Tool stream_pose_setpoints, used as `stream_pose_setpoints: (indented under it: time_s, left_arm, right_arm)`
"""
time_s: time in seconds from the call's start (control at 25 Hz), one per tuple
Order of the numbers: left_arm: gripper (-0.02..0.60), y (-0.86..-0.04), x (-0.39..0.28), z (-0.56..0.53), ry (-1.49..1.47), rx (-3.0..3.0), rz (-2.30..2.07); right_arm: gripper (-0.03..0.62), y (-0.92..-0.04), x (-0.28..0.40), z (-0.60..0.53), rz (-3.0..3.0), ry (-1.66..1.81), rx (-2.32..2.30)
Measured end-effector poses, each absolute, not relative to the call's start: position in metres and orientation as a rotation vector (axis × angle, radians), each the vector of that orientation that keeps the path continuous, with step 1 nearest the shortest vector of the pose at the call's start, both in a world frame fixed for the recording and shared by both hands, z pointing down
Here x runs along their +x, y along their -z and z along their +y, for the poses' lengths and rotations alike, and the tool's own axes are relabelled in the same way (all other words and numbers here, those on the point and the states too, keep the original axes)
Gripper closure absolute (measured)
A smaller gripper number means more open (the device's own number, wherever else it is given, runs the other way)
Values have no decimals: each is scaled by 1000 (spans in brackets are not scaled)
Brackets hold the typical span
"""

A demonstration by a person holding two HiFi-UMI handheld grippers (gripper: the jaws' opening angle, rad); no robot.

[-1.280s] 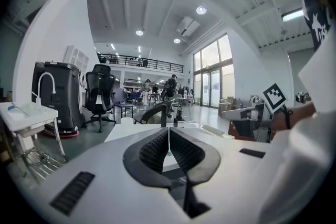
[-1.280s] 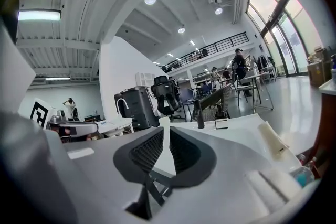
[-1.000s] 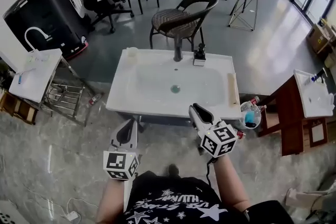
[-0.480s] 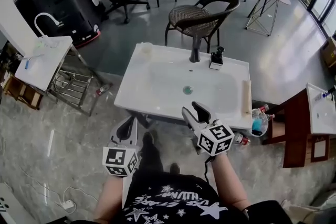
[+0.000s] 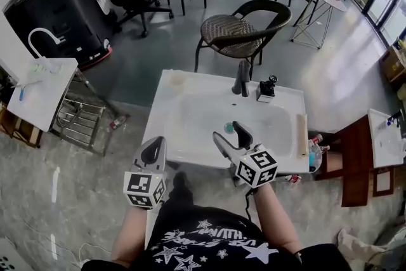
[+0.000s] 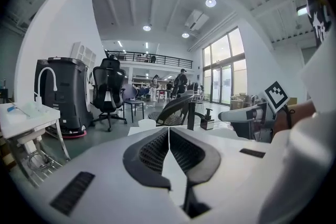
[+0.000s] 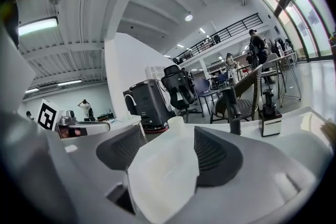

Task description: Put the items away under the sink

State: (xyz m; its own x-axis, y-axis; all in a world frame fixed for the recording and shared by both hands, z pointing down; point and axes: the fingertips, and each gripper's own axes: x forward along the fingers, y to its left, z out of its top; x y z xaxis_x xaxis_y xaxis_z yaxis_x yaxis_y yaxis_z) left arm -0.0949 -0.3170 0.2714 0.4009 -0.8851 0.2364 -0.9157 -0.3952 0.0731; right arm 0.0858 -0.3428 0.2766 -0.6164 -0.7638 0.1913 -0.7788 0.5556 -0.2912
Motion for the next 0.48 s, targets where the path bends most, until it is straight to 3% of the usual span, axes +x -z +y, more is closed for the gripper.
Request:
stream_pose_setpoints:
  time_s: [0.48]
  left_arm:
    - [569,-281,-145,-414,-238,2467,-1526]
  right_arm:
    - [275,-303,13,-428,-2646,-540,1315]
